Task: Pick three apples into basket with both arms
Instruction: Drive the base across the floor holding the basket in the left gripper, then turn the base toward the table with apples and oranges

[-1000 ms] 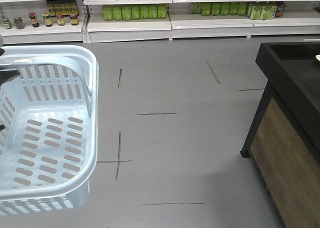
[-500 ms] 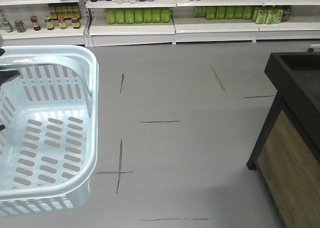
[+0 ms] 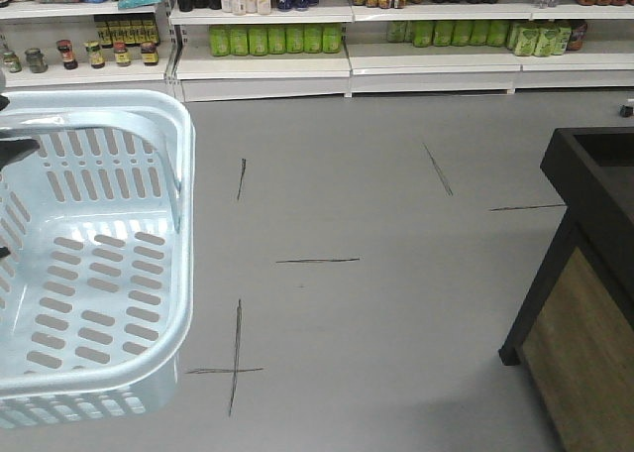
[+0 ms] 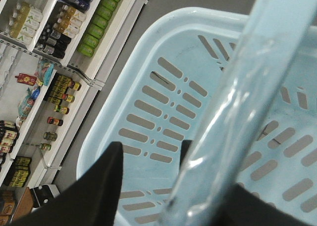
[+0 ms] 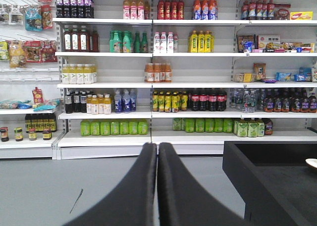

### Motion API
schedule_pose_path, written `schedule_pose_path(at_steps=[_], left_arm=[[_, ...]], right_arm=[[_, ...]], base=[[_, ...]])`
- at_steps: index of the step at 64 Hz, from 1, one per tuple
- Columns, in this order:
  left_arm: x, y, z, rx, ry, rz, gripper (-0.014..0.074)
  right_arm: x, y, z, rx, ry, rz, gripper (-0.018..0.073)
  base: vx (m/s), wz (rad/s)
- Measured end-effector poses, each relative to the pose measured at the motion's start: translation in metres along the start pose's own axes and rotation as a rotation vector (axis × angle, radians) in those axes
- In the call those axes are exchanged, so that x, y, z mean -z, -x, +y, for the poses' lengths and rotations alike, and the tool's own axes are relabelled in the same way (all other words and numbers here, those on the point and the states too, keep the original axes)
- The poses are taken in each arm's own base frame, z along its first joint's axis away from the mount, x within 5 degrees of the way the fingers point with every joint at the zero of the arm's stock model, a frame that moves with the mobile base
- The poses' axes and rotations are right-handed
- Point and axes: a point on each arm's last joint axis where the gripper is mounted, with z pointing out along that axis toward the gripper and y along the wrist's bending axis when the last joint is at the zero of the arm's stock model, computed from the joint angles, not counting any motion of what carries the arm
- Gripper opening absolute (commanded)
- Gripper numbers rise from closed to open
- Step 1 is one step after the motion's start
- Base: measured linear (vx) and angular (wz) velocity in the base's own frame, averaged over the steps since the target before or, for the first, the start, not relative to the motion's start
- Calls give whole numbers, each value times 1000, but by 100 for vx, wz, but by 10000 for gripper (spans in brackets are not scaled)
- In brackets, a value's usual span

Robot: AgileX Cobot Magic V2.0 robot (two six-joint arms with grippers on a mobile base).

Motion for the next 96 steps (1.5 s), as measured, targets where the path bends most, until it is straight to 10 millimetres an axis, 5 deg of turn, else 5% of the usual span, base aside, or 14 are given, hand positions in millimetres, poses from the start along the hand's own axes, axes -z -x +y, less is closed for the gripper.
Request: schedule_pose_path(at_steps=[96], left_arm=[[0, 0, 0, 0, 0, 0, -7]], right_arm=[[0, 0, 0, 0, 0, 0, -9]], base=[[16, -17]])
